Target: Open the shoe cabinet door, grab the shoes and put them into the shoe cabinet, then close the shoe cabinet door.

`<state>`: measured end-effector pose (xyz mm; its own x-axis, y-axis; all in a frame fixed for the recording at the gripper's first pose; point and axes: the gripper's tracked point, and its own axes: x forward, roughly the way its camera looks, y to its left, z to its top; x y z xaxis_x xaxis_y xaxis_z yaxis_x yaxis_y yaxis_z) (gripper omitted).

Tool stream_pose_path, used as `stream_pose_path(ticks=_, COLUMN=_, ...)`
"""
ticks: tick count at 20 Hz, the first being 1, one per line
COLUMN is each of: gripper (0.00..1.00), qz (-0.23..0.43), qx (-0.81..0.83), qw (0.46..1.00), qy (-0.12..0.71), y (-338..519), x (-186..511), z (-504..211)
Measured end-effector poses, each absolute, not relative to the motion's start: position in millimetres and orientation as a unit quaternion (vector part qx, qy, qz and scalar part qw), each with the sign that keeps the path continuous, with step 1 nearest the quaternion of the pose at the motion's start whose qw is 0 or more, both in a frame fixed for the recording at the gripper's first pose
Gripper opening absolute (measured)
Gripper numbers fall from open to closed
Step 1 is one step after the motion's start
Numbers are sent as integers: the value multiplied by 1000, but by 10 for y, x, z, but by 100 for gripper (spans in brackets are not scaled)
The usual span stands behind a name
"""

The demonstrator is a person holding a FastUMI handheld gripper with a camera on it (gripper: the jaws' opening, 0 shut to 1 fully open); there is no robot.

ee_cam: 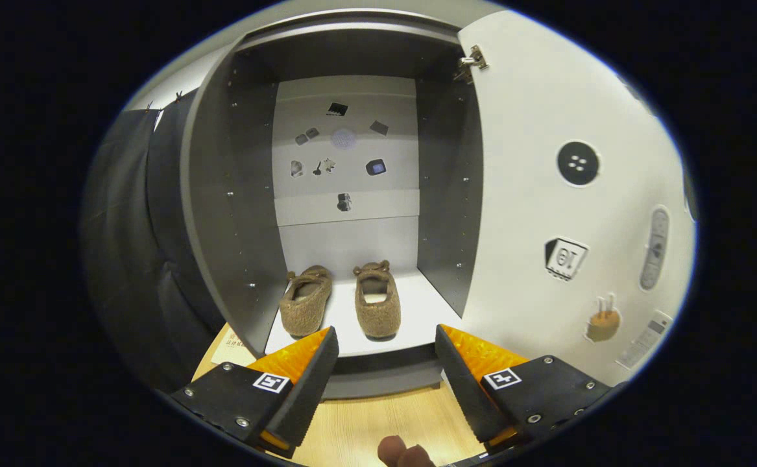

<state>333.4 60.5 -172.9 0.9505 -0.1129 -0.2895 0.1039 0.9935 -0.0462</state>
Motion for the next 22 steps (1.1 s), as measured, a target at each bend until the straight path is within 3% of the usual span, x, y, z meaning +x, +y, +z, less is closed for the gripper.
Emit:
stream_pose_path(ticks=5, gripper=93, qz=-57, qx=-30, qw=989, qy=130, y=399, x=2683, z=-1624)
stream_pose_path(ticks=17, gripper=93, qz=81, qx=32, qw=989, qy=121, y=-164, x=1239, z=-1630)
stream_pose_path(ticks=22, gripper=93, qz=88, qx=64, qw=990, qy=92, y=-673, x=980, z=-1445)
